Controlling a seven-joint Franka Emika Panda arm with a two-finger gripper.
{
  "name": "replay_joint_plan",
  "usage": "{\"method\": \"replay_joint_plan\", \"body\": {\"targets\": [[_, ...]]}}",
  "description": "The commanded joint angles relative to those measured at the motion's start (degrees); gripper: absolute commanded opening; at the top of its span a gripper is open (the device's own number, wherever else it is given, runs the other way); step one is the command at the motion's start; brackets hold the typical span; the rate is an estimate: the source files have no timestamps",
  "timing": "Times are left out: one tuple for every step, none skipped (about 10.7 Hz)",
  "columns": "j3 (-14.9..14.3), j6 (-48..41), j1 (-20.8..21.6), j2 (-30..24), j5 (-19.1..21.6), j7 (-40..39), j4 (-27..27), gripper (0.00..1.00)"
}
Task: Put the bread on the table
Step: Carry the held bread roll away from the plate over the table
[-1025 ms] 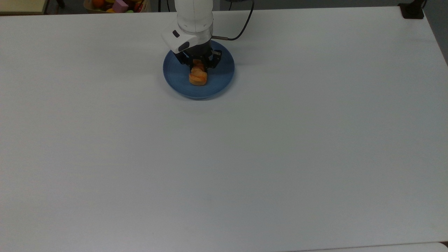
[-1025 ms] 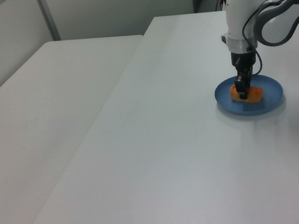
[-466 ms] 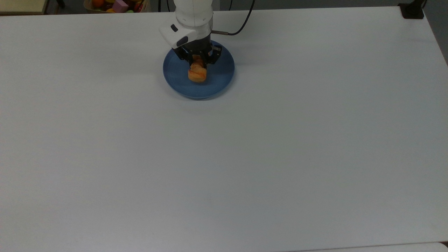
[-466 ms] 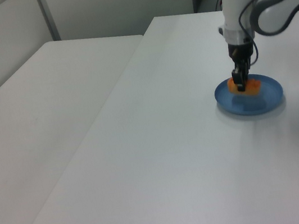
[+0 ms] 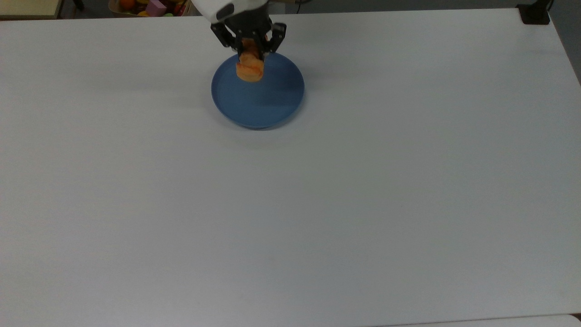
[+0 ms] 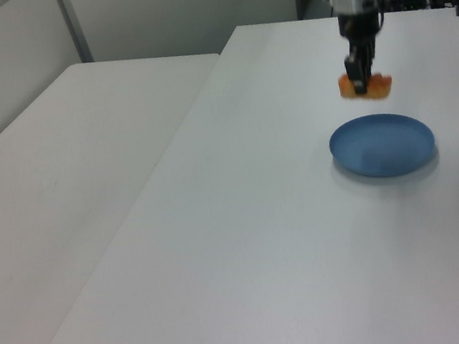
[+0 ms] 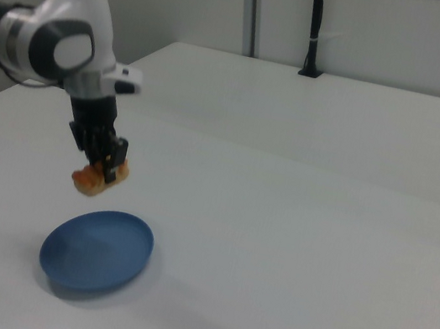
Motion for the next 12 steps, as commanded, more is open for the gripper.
{"method": "replay_joint_plan", "body": {"targets": [[-0.9,-10.3,0.0,0.8,0.2,-5.3,11.5,0.41],[-0.9,-11.2,-0.5,1.0,0.2,-5.8,13.7,0.41],[-0.9,-11.1,-0.8,1.2,0.5,-5.9,14.8,0.41],[-0.9,-11.0,-0.8,3.0,0.7,-5.9,17.4,0.41],[-0.9,-10.9,-0.9,5.0,0.8,-5.7,19.5,0.41],[-0.9,-10.5,-0.9,6.7,0.9,-5.7,21.3,0.41],[-0.9,-10.4,-0.9,8.2,1.0,-5.7,22.7,0.41],[-0.9,-10.2,-0.8,9.6,1.0,-5.7,23.6,0.41],[-0.9,-9.6,-0.6,11.6,0.9,-5.6,25.1,0.41],[-0.9,-7.7,-0.1,13.9,1.0,-5.2,27.3,0.41],[-0.7,-5.1,0.4,16.2,1.0,-5.1,28.6,0.41],[-0.7,-1.7,1.8,18.6,0.9,-5.0,29.9,0.41]]}}
